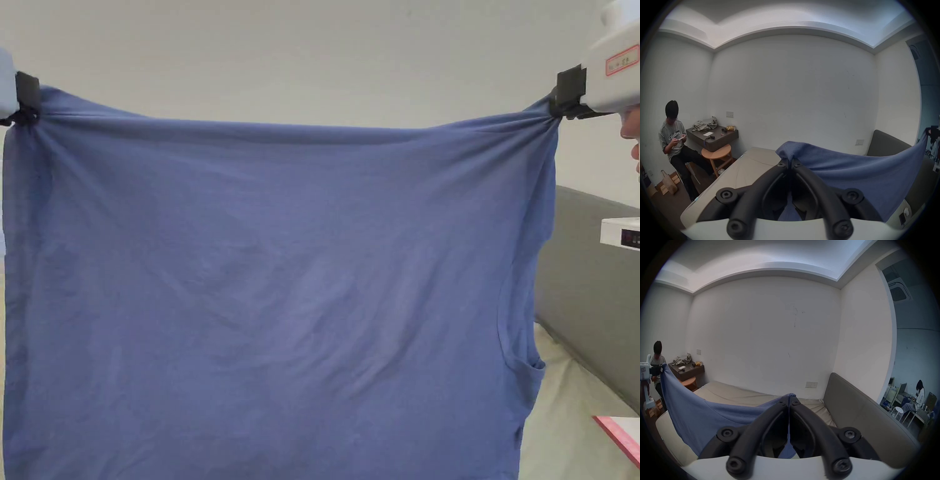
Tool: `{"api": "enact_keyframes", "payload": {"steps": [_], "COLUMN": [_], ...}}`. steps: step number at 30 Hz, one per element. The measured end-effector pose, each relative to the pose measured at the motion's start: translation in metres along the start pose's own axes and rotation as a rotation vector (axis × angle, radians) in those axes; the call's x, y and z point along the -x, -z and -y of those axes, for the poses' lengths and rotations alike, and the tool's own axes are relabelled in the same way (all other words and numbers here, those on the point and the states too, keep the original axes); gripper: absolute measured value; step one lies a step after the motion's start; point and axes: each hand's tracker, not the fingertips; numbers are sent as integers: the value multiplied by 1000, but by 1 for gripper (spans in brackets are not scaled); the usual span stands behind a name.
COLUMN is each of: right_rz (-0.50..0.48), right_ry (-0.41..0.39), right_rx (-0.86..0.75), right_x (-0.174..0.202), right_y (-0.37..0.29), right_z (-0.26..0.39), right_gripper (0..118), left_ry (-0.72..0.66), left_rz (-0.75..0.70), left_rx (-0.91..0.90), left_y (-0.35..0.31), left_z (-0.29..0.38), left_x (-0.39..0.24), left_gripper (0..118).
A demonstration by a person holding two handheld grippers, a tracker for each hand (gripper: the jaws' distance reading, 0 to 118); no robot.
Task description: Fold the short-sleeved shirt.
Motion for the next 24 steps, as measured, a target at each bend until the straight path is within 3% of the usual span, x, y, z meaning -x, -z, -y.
{"api": "enact_keyframes", "payload": {"steps": [4, 6, 10, 16, 24], "right_rz": [8, 43, 50, 63, 22], "right_ry": [-28, -90, -87, -103, -42], "right_rx": [40, 58, 71, 115, 259], "right_x": [10, 14, 20, 31, 45], "right_y": [45, 65, 102, 151, 223], "right_z": [9, 13, 21, 51, 157], "right_gripper": [1, 1, 1, 1, 1], "left_ry": [18, 82, 149, 108, 38], "left_rz": [-27, -37, -54, -46, -51], "left_rx": [-6, -15, 19, 45, 220], "left_y": [42, 62, 98, 138, 205], "left_z": [4, 7, 18, 57, 169], "left_x": [-5, -12, -26, -36, -27], "left_gripper": [0, 0, 0, 0, 0]}}
